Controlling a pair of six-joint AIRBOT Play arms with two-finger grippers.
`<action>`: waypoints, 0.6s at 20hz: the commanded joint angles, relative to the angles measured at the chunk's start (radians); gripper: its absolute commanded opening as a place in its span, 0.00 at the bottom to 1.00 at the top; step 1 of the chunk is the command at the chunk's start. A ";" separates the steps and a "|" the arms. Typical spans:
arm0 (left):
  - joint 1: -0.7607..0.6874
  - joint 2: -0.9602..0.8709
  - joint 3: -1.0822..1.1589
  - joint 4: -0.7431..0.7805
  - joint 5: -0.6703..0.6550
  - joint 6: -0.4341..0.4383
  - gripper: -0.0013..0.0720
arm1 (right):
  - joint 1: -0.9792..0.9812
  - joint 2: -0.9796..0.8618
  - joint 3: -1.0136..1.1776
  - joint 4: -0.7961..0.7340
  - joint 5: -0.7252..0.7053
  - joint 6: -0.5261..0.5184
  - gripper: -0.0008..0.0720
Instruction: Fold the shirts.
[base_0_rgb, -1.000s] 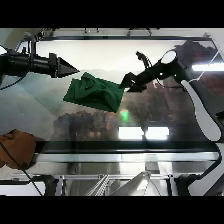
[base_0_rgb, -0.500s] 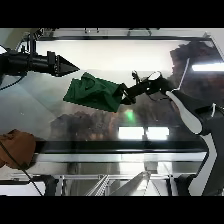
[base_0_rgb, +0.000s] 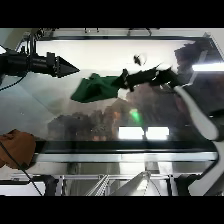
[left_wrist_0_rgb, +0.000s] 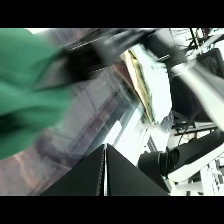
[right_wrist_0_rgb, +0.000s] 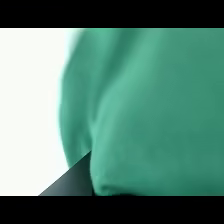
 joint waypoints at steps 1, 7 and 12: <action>-0.001 0.000 0.000 0.000 -0.018 -0.001 0.02 | -0.123 0.248 0.069 -0.187 0.101 0.091 0.03; -0.001 0.000 0.000 -0.003 -0.018 -0.001 0.02 | -0.414 0.495 0.146 -0.977 0.227 0.468 0.03; -0.007 0.000 0.000 -0.011 -0.016 -0.001 0.02 | -0.700 0.462 0.146 -1.123 0.180 0.389 0.03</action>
